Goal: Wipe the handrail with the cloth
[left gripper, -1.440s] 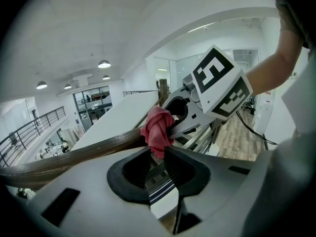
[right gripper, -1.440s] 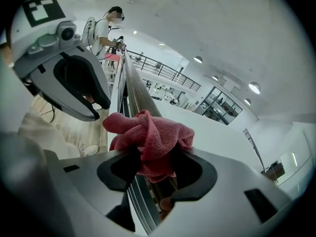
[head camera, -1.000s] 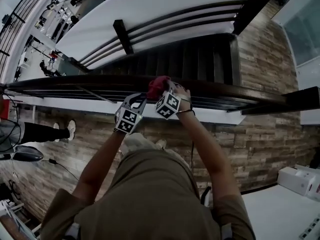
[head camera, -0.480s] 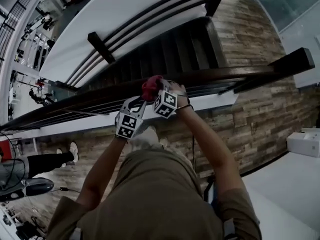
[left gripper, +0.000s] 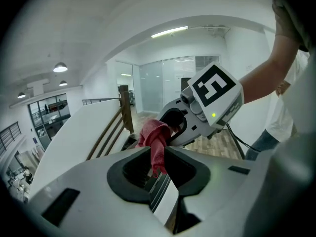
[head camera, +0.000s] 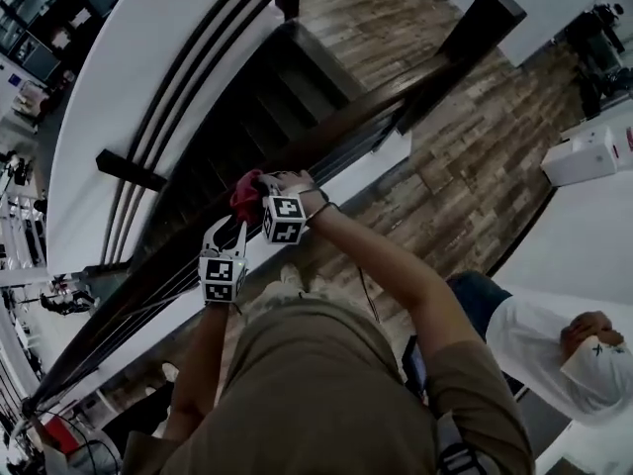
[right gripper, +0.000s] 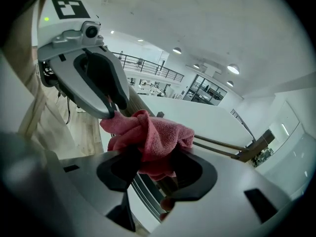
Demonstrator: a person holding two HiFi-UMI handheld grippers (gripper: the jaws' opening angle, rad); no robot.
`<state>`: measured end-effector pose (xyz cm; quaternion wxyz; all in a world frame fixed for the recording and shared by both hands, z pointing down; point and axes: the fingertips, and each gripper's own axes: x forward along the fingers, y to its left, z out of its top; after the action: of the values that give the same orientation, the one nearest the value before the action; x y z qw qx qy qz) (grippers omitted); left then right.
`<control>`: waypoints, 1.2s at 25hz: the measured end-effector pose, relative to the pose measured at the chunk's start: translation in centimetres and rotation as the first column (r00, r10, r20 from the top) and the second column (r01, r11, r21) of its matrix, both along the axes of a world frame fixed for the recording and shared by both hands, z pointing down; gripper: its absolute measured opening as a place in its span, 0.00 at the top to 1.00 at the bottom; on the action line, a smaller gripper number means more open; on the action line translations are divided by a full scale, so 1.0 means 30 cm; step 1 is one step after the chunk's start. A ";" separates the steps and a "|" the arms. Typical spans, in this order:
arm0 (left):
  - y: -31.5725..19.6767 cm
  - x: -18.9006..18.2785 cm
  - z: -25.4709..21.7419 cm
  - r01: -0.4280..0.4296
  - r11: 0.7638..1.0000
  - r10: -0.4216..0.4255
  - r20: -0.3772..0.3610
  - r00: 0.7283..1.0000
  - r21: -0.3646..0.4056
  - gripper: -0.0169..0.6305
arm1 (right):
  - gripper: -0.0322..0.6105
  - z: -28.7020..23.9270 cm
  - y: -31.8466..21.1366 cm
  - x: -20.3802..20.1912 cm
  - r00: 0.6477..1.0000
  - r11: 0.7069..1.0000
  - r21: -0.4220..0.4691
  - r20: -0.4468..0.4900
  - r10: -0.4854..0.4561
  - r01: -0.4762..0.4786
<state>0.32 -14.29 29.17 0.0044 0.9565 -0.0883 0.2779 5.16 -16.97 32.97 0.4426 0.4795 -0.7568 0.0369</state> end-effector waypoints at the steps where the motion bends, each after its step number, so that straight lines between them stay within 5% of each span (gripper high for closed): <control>1: 0.008 0.019 0.001 -0.014 1.000 0.014 0.000 1.000 -0.002 0.86 | 0.63 0.000 0.011 0.021 1.000 1.000 0.004 -0.001 0.006 -0.006; 15: 0.101 0.279 0.036 -0.091 0.996 0.090 -0.024 0.996 -0.022 0.86 | 0.63 0.006 0.129 0.355 0.998 0.998 0.030 -0.021 0.063 -0.063; 22: 0.134 0.486 0.032 -0.046 0.999 0.046 -0.017 0.999 -0.001 0.86 | 0.63 -0.001 0.175 0.513 1.000 0.999 0.037 -0.009 -0.027 0.027; 30: 0.262 0.777 0.098 0.059 0.998 -0.059 0.035 0.998 0.000 0.86 | 0.63 0.011 0.269 0.844 0.996 0.995 0.044 0.028 -0.089 0.088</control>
<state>23.62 -6.43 32.11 0.0114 0.9484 -0.1166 0.2945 30.49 -8.90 33.30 0.4223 0.4541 -0.7845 0.0082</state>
